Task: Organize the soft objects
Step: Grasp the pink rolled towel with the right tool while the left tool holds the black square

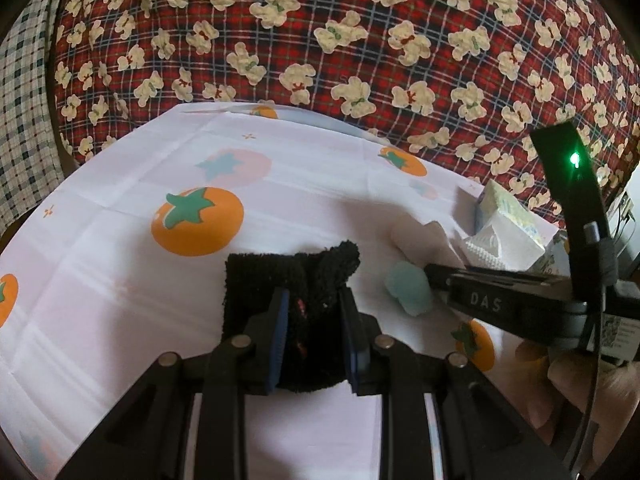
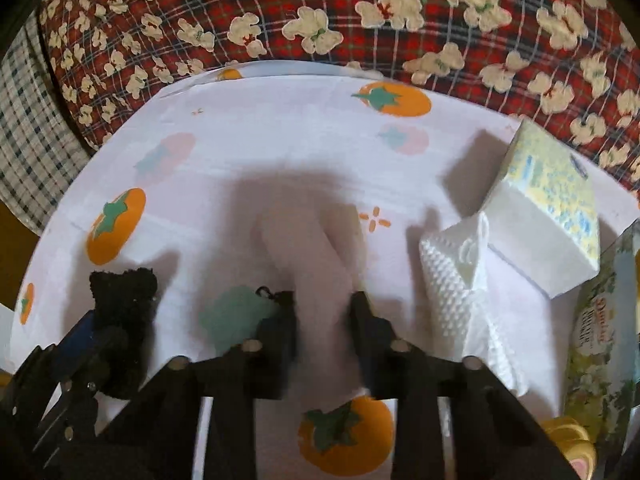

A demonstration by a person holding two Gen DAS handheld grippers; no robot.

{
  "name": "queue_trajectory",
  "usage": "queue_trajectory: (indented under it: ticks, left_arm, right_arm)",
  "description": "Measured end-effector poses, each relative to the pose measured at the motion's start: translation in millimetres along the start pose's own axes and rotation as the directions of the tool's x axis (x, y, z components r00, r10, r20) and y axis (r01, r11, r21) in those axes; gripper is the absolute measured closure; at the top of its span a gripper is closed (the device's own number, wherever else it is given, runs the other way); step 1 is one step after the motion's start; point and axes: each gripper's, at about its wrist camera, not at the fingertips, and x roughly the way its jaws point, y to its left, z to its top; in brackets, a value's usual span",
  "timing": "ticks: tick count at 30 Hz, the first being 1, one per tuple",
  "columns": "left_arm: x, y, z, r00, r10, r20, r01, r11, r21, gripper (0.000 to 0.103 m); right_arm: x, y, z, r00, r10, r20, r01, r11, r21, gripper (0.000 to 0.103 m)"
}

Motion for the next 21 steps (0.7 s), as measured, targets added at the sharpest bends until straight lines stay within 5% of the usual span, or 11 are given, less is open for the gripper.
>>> queue_trajectory:
  ticks: [8, 21]
  left_arm:
    - [-4.1, 2.6, 0.5, 1.0, -0.018, 0.022, 0.019, 1.0, -0.013, 0.08]
    - [-15.8, 6.2, -0.8, 0.996, -0.027, 0.086, 0.03, 0.999, -0.026, 0.08]
  right_arm:
    - [-26.1, 5.1, -22.2, 0.988, 0.109, 0.106, -0.107, 0.994, -0.024, 0.087]
    - [-88.9, 3.6, -66.2, 0.902, 0.194, 0.386, -0.151, 0.978, -0.141, 0.088]
